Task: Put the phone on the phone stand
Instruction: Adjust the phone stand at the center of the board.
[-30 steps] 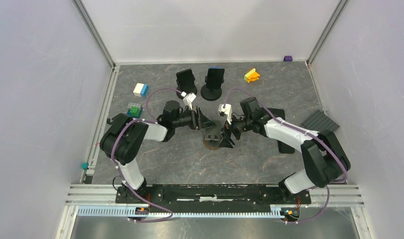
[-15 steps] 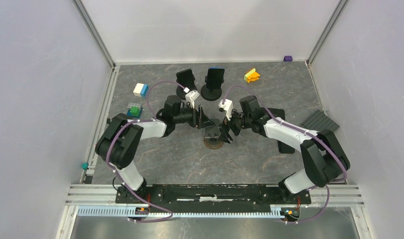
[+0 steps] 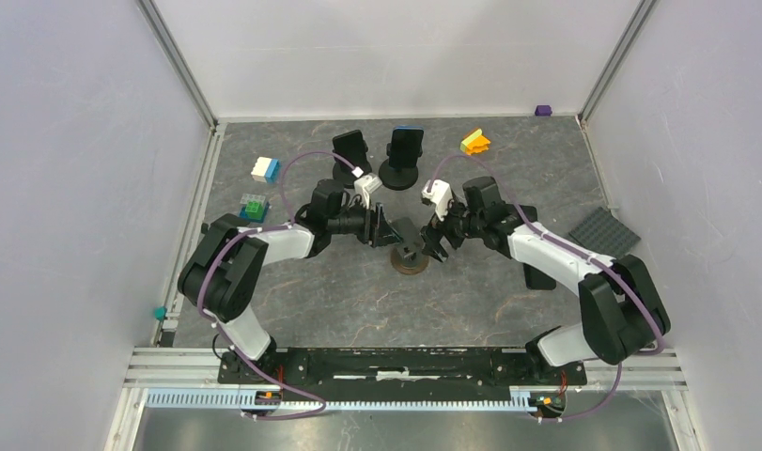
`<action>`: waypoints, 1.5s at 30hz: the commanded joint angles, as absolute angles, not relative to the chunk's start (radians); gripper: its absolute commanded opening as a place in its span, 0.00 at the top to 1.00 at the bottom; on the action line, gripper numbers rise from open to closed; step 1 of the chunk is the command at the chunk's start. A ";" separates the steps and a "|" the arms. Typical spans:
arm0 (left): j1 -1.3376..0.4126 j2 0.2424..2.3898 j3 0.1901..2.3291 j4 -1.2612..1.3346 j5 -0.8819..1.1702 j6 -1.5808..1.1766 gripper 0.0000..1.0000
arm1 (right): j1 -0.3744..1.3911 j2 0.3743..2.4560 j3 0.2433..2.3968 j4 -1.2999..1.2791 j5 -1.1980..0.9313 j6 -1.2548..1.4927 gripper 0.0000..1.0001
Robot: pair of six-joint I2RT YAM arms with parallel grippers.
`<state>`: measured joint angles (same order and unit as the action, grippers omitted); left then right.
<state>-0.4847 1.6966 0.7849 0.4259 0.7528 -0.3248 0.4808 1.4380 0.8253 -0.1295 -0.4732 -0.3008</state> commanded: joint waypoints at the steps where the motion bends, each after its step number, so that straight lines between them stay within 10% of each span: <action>1: -0.504 1.643 0.799 0.436 0.813 -0.258 0.37 | 0.457 1.391 0.823 -0.133 -0.450 -0.358 0.01; 15: -0.520 1.641 0.834 0.389 0.782 -0.213 0.42 | 0.450 1.319 0.845 -0.212 -0.569 -0.367 0.02; 45: -0.522 1.632 0.841 0.350 0.688 -0.153 0.68 | 0.451 1.489 0.831 -0.154 -0.579 -0.360 0.56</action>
<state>-0.5140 1.6730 0.8108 0.3305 0.7071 -0.2199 0.4564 1.4723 0.8349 -0.2047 -0.6289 -0.3489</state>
